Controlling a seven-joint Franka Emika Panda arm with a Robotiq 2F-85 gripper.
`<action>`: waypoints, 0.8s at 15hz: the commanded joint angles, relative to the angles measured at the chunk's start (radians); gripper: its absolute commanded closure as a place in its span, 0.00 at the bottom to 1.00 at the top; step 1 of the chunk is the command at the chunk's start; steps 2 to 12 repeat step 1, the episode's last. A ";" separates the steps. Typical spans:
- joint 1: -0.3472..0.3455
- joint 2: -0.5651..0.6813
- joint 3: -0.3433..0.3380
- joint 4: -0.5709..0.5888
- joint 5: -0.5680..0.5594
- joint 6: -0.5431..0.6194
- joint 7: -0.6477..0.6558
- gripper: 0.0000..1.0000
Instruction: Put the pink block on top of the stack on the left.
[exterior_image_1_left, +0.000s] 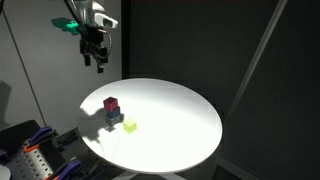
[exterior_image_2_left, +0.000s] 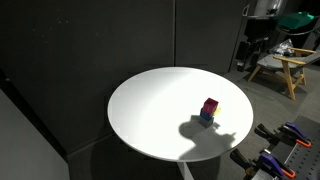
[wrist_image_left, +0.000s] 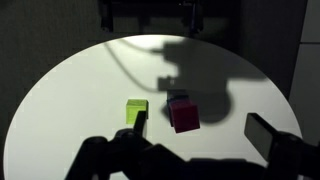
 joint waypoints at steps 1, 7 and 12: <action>-0.012 0.000 0.011 0.001 0.005 -0.002 -0.005 0.00; -0.012 0.000 0.011 0.001 0.005 -0.002 -0.005 0.00; -0.012 0.000 0.011 0.001 0.005 -0.002 -0.005 0.00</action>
